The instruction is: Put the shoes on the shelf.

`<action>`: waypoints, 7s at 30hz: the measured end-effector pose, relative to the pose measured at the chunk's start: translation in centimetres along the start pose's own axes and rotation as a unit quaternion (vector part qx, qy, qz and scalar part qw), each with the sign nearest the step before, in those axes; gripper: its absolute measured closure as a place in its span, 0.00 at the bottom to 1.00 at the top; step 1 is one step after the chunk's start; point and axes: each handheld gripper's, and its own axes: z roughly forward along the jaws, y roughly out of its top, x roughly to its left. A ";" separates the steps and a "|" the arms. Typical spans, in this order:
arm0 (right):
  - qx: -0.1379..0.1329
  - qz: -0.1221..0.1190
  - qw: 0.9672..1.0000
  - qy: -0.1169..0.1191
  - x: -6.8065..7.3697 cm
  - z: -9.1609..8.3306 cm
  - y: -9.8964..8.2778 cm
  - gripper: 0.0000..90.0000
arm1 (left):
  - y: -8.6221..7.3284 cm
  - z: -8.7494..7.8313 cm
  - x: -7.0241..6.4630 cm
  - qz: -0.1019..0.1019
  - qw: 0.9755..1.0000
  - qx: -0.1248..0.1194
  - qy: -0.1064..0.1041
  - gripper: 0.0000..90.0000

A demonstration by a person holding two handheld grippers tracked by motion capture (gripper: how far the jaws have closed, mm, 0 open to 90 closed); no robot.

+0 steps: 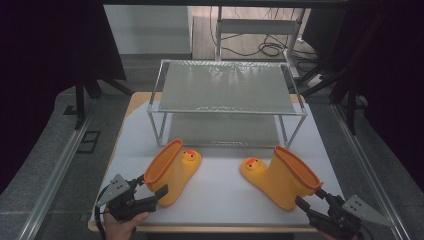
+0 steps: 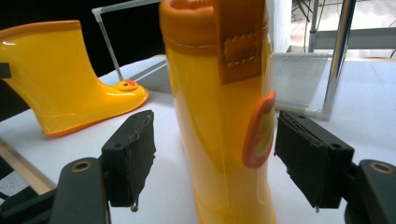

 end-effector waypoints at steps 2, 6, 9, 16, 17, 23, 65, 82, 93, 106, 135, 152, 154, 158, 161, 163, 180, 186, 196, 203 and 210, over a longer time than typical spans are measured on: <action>0.003 -0.002 1.000 -0.002 -0.1 0.6 0.0 0.32 | -0.1 0.5 0.0 -0.004 1.000 -0.004 0.004 0.26; 0.006 -0.008 1.000 -0.013 -0.3 2.0 0.1 0.33 | -0.3 1.6 -0.2 -0.004 1.000 -0.009 0.023 0.26; 0.003 -0.010 1.000 -0.016 -0.4 2.7 0.2 0.33 | -0.4 2.3 -0.4 0.001 0.999 -0.010 0.034 0.27; 0.009 -0.015 1.000 -0.017 -0.2 4.3 0.0 0.30 | -0.4 3.0 -0.3 -0.001 0.999 -0.025 0.038 0.36; 0.009 -0.015 1.000 -0.017 -0.2 4.3 0.0 0.30 | -0.4 3.0 -0.3 -0.001 0.999 -0.025 0.038 0.38; 0.011 -0.021 0.999 -0.027 -0.1 5.3 -0.2 0.37 | -0.5 3.0 -0.4 -0.006 0.998 -0.035 0.056 0.49; -0.039 0.056 0.998 0.004 -1.7 5.2 0.9 0.92 | 1.6 2.2 1.3 -0.085 0.995 -0.056 0.022 0.95; 0.011 0.023 1.000 -0.004 -1.0 5.7 0.4 0.89 | 1.4 2.7 1.3 -0.084 0.995 -0.041 0.020 0.94; -0.054 0.069 0.995 0.046 0.0 5.2 3.0 0.96 | 3.2 1.2 0.8 -0.097 0.993 -0.067 -0.005 0.95; -0.104 0.088 0.990 0.046 0.0 4.3 5.2 0.96 | 6.3 0.2 0.1 -0.104 0.988 -0.105 -0.044 0.95; -0.155 0.118 0.979 0.053 -0.8 3.3 7.8 0.96 | 8.9 -0.1 0.7 -0.127 0.979 -0.136 -0.080 0.95; -0.189 0.137 0.971 0.058 -1.6 4.1 11.4 0.96 | 12.3 1.4 1.1 -0.138 0.973 -0.161 -0.096 0.95; -0.192 0.138 0.970 0.055 -1.7 4.2 11.9 0.96 | 12.7 1.5 1.2 -0.139 0.972 -0.162 -0.096 0.95; -0.199 0.141 0.968 0.052 -2.2 4.4 12.8 0.96 | 13.5 1.8 1.5 -0.141 0.972 -0.165 -0.095 0.95; -0.201 0.142 0.968 0.049 -2.4 4.5 13.3 0.96 | 14.2 2.0 1.5 -0.140 0.971 -0.168 -0.096 0.95; -0.202 0.142 0.968 0.046 -2.5 4.7 13.5 0.96 | 14.6 2.2 1.6 -0.143 0.970 -0.169 -0.099 0.95; -0.201 0.149 0.967 0.039 -3.3 7.5 16.3 0.96 | 17.8 3.9 2.8 -0.145 0.971 -0.167 -0.093 0.95; -0.200 0.154 0.967 0.039 -3.4 8.6 17.1 0.96 | 18.5 4.1 2.8 -0.141 0.972 -0.164 -0.097 0.95; -0.204 0.148 0.967 0.040 -3.1 8.3 17.4 0.96 | 18.5 3.3 2.5 -0.133 0.972 -0.168 -0.096 0.95; -0.212 0.150 0.965 0.040 -3.2 8.1 18.0 0.96 | 19.6 2.9 2.2 -0.130 0.970 -0.181 -0.100 0.95; -0.218 0.150 0.963 0.040 -3.2 8.5 18.7 0.96 | 20.6 3.6 2.3 -0.134 0.967 -0.191 -0.103 0.95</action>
